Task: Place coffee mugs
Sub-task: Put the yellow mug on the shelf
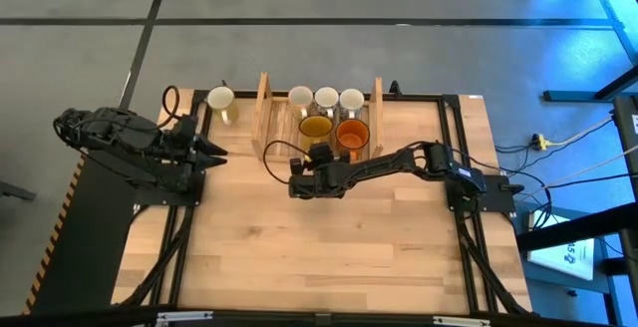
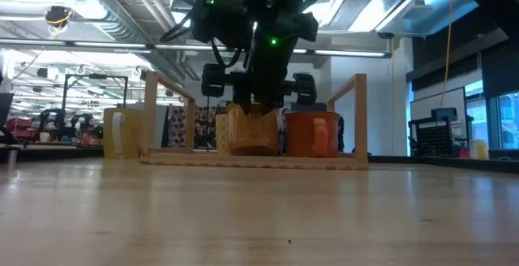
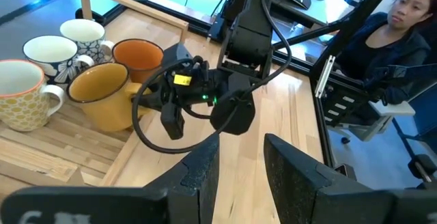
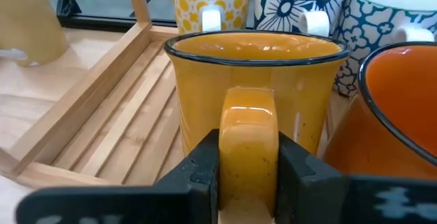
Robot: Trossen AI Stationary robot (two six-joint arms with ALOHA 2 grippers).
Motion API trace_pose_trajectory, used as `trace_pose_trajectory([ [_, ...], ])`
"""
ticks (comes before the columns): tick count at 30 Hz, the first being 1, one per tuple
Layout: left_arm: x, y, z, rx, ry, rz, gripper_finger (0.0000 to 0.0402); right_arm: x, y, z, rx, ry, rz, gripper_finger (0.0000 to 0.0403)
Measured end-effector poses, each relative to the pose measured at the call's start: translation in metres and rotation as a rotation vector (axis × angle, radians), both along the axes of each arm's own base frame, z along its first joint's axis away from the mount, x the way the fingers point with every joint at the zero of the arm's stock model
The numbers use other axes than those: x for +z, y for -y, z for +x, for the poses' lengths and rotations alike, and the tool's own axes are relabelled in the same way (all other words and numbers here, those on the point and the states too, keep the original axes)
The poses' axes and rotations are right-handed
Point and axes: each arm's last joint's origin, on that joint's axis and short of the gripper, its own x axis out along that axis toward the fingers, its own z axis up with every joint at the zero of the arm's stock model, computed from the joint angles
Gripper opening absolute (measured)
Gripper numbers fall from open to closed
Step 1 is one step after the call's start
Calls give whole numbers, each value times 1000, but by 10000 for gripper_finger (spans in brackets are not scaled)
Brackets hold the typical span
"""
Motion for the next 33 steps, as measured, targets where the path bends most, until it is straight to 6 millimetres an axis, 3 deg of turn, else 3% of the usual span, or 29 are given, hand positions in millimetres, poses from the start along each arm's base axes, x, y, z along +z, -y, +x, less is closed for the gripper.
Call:
trace_pose_trajectory([
  [16, 2, 0, 1, 0, 26, -9, 110, -22, -4, 4, 28, -20, 96, 69],
  [22, 2, 0, 1, 0, 26, -9, 110, -24, -4, 4, 30, -16, 125, 122],
  [33, 2, 1, 1, -3, 25, -10, 110, -20, -3, 4, 44, 1, 208, 177],
])
